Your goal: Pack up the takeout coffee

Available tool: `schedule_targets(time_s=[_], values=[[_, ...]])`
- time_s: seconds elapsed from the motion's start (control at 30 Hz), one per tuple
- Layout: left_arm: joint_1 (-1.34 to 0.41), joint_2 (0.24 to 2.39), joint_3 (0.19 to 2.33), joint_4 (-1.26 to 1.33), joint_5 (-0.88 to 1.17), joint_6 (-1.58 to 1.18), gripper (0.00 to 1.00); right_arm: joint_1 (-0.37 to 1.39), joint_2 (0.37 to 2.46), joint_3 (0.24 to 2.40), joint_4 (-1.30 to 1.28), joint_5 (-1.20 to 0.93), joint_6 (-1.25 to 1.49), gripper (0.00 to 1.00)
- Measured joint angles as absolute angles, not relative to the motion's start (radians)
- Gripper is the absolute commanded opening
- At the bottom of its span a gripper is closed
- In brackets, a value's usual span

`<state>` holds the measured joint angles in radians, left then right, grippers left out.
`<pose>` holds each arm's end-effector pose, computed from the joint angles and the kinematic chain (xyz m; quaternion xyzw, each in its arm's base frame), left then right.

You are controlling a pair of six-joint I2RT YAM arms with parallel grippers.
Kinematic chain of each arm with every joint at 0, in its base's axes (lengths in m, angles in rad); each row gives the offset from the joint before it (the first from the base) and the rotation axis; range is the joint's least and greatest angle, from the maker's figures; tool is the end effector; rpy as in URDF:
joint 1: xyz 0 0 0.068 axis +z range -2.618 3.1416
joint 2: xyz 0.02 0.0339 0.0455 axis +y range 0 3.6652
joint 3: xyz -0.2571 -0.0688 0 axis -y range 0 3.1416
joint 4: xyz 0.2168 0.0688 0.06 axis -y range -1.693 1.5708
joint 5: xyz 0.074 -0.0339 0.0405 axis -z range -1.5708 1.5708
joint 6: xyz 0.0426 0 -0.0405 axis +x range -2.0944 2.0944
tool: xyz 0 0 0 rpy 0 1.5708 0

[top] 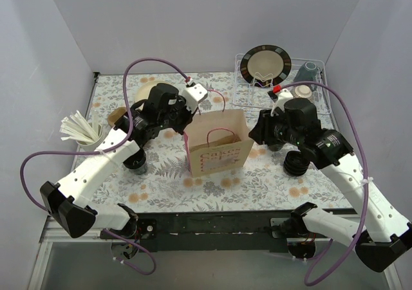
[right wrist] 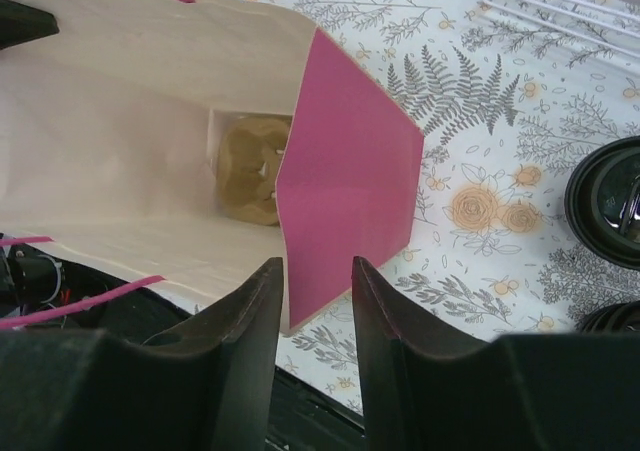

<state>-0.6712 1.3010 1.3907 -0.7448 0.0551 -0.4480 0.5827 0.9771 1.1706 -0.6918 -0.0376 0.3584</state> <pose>0.1978 -0.1601 0.3695 0.1120 0.8897 -0.2555 0.3613 0.1492 0.1003 0.3715 -0.1057 0.8530 0.2460 0.4480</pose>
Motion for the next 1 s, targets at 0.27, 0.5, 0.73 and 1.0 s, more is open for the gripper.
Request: schedule_targets(time_s=[0.27, 0.5, 0.73, 1.0], values=[[-0.684, 1.305, 1.400, -0.647, 0.055, -0.386, 0.00, 0.583, 1.023, 1.258, -0.735, -0.083, 0.340, 0.55], [-0.732, 1.297, 1.372, -0.592, 0.001, -0.376, 0.00, 0.583, 1.052, 1.274, -0.746, -0.080, 0.338, 0.57], [-0.782, 1.252, 1.286, -0.525, -0.067, -0.354, 0.00, 0.583, 1.090, 1.274, -0.749, -0.016, 0.337, 0.49], [-0.852, 1.227, 1.243, -0.466, -0.188, -0.302, 0.00, 0.583, 1.082, 1.264, -0.727, -0.016, 0.325, 0.46]])
